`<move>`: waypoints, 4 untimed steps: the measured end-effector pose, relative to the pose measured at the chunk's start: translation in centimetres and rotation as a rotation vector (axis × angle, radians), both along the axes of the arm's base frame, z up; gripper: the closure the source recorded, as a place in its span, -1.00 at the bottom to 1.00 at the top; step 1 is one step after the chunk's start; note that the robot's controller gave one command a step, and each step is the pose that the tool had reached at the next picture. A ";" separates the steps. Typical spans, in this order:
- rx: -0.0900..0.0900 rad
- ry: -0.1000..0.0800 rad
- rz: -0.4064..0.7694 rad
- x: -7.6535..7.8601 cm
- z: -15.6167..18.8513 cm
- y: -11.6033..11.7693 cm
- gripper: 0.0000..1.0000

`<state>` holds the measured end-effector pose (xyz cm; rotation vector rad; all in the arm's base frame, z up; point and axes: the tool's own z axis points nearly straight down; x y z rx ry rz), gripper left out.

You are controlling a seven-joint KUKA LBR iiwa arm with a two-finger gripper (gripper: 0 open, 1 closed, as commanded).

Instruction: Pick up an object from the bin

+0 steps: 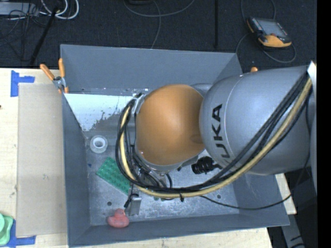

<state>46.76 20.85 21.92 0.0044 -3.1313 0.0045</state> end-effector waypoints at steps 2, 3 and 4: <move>0.004 -0.011 0.060 1.7 -14.9 0.3 -1.00; 0.005 -0.014 0.052 1.9 -14.8 0.1 1.00; 0.006 -0.020 0.060 7.2 0.1 0.6 1.00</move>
Offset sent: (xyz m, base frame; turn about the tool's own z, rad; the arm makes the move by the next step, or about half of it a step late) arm 0.0356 -0.0368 -0.1492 -0.0614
